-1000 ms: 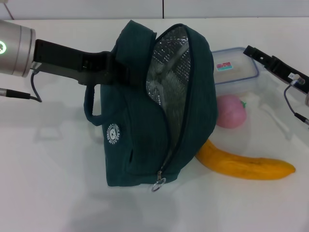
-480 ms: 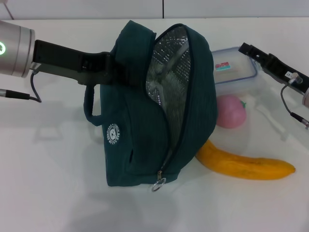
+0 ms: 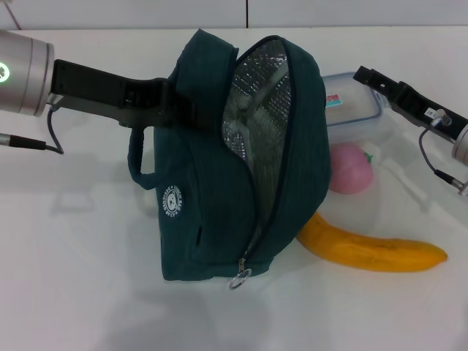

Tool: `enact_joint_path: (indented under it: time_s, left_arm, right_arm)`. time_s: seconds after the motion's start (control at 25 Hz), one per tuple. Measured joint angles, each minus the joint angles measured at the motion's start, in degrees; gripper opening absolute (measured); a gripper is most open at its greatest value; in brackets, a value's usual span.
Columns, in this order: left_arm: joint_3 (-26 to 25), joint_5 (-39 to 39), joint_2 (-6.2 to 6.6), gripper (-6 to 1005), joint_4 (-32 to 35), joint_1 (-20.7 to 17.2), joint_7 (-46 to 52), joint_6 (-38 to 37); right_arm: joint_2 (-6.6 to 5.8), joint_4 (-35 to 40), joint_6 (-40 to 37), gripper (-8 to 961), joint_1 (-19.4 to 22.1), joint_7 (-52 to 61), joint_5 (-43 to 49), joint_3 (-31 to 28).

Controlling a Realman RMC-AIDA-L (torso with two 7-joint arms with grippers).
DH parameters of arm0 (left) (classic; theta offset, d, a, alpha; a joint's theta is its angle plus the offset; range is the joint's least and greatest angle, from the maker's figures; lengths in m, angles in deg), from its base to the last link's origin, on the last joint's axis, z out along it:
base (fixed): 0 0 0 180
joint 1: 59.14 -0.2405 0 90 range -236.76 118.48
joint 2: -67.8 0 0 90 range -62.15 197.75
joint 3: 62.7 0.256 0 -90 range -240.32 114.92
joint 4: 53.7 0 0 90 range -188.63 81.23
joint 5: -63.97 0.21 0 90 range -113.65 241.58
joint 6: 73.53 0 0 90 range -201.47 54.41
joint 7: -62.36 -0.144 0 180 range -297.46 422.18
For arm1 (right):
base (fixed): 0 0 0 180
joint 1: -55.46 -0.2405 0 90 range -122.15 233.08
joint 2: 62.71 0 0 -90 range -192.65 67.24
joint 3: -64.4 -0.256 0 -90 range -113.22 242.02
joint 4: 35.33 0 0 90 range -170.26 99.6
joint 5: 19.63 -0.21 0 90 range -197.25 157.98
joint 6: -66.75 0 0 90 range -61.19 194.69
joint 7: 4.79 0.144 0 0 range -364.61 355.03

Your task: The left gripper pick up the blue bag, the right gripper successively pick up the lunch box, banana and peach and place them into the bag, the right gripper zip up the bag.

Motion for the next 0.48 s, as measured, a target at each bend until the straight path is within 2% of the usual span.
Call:
enact_joint_path:
  time_s: [0.16,0.48]
  left_arm:
    - [0.0,0.0,0.02,36,-0.6,0.1,-0.1,0.0]
    - [0.0,0.1,0.15,36,-1.3,0.3,-0.9,0.0]
  right_arm:
    - [0.00,0.3,-0.5,842,-0.1,2.2,0.0,1.4]
    - [0.00,0.7,-2.8,696,-0.1,6.6,0.0,2.5]
